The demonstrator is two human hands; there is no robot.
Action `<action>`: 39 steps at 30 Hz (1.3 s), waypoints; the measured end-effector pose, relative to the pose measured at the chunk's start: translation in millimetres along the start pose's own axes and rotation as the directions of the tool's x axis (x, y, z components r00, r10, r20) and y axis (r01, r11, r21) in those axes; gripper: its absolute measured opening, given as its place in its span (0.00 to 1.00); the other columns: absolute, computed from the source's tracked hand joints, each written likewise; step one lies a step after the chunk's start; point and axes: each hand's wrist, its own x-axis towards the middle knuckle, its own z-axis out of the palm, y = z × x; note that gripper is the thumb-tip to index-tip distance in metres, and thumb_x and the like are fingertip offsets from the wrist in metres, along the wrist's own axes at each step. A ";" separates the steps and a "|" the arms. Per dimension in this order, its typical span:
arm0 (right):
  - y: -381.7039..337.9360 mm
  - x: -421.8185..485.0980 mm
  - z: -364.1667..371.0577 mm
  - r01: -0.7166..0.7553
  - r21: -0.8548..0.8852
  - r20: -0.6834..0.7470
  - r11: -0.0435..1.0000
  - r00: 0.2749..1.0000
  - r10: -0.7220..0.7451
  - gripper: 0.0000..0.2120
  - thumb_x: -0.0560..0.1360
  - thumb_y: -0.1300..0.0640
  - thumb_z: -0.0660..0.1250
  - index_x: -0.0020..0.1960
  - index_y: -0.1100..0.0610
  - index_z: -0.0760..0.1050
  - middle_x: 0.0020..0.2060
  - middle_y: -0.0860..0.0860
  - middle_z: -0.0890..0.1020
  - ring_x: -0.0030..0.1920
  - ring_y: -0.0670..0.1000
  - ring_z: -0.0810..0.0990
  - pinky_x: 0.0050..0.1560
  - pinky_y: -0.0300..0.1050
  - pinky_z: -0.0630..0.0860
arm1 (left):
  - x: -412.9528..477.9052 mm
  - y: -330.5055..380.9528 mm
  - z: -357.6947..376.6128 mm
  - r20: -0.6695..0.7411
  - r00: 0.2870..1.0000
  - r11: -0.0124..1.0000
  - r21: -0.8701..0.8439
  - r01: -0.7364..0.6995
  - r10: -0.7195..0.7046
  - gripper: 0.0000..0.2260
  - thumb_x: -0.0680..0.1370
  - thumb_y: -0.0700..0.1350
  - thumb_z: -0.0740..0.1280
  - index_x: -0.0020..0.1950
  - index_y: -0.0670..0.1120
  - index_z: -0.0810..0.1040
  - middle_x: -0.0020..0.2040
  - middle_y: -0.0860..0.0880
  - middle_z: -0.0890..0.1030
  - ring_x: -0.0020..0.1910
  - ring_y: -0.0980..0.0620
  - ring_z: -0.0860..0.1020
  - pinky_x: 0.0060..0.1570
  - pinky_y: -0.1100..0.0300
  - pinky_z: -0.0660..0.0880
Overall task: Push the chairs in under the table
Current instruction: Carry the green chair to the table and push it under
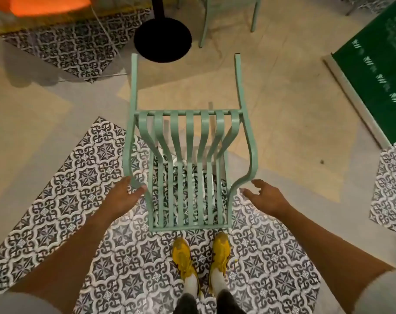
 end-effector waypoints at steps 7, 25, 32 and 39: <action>17.7 81.1 25.8 -0.127 0.178 -0.137 0.976 0.979 0.153 0.35 0.81 0.42 0.70 0.80 0.57 0.63 0.70 0.57 0.78 0.59 0.60 0.83 0.58 0.52 0.79 | 70.9 -16.7 27.3 -0.188 0.970 0.954 -0.283 0.099 -0.156 0.35 0.79 0.52 0.75 0.79 0.41 0.63 0.69 0.42 0.74 0.62 0.41 0.79 0.59 0.47 0.78; 15.9 178.2 77.0 -0.160 0.833 -0.243 0.530 0.755 0.609 0.20 0.82 0.42 0.69 0.63 0.58 0.79 0.49 0.52 0.87 0.41 0.45 0.80 0.35 0.38 0.70 | 162.0 -28.1 56.5 -0.299 0.850 0.659 -0.749 0.072 -0.433 0.11 0.78 0.50 0.76 0.50 0.42 0.83 0.37 0.48 0.82 0.36 0.50 0.81 0.45 0.54 0.81; 16.8 173.0 54.7 -0.237 0.774 -0.198 0.587 0.790 0.580 0.22 0.82 0.49 0.70 0.69 0.62 0.76 0.54 0.58 0.85 0.50 0.55 0.82 0.49 0.46 0.76 | 154.7 -23.2 47.3 -0.258 0.848 0.717 -0.672 0.186 -0.462 0.12 0.79 0.44 0.73 0.58 0.39 0.79 0.39 0.48 0.78 0.35 0.52 0.76 0.36 0.59 0.74; 16.5 135.6 22.4 -0.311 0.662 -0.219 0.681 0.789 0.574 0.21 0.79 0.47 0.71 0.63 0.63 0.78 0.49 0.59 0.86 0.50 0.59 0.86 0.43 0.48 0.80 | 109.2 -11.2 27.9 -0.253 0.860 0.743 -0.640 0.195 -0.443 0.19 0.78 0.54 0.75 0.55 0.38 0.80 0.38 0.48 0.79 0.34 0.51 0.77 0.36 0.56 0.76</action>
